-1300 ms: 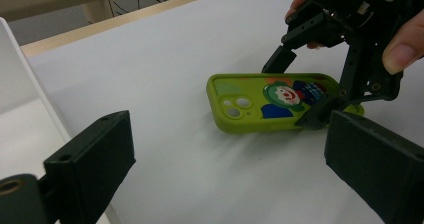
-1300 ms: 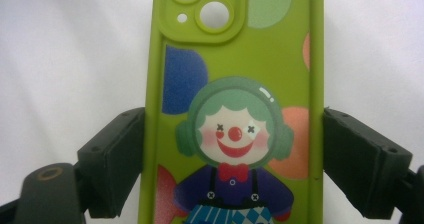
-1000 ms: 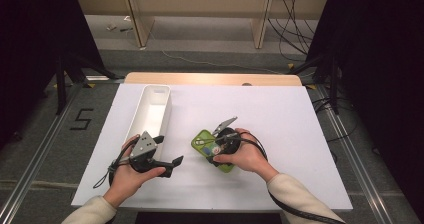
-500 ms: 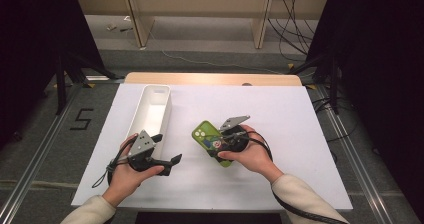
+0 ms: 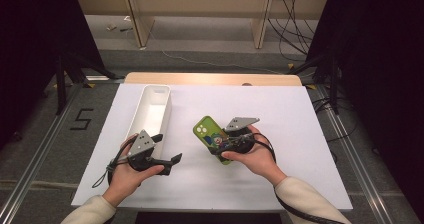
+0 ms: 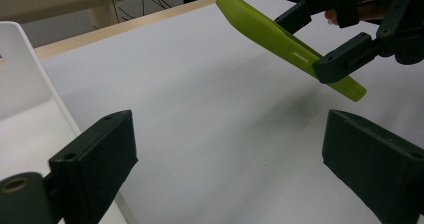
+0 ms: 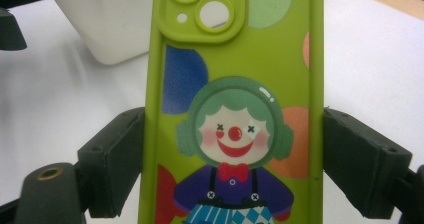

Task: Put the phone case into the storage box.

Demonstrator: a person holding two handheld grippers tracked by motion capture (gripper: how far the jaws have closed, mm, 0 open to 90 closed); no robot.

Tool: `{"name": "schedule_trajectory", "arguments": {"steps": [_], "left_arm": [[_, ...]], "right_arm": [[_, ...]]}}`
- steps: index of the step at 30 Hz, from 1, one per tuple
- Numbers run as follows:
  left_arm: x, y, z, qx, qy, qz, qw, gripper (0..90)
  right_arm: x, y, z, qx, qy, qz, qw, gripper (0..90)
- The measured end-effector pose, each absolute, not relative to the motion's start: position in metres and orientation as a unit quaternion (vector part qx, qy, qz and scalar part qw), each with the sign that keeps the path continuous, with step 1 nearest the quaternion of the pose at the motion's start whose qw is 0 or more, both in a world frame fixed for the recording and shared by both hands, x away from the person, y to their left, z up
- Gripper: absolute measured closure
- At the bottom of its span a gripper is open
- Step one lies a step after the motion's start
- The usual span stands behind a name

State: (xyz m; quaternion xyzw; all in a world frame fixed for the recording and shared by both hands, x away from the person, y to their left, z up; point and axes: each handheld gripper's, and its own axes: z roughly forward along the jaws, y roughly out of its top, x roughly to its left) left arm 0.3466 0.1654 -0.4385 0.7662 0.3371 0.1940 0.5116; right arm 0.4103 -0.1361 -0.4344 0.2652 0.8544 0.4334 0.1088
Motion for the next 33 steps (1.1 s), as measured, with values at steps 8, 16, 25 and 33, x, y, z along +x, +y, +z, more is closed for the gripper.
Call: {"name": "schedule_trajectory", "arguments": {"steps": [8,16,25,33], "left_arm": [[0.350,0.163,-0.433,0.755,0.345,0.187,0.526,9.0],[0.360,0.149,-0.419,0.738,0.351,0.162,0.553,14.7],[0.375,0.123,-0.405,0.741,0.336,0.151,0.561,19.4],[0.383,0.099,-0.404,0.745,0.332,0.132,0.564,33.0]], "right_arm": [[0.407,-0.138,-0.431,0.258,0.842,0.459,0.118,17.0],[0.401,-0.145,-0.428,0.255,0.831,0.478,0.128,17.0],[0.399,-0.152,-0.425,0.262,0.821,0.487,0.142,17.0],[0.400,-0.152,-0.423,0.264,0.815,0.493,0.151,17.0]]}}
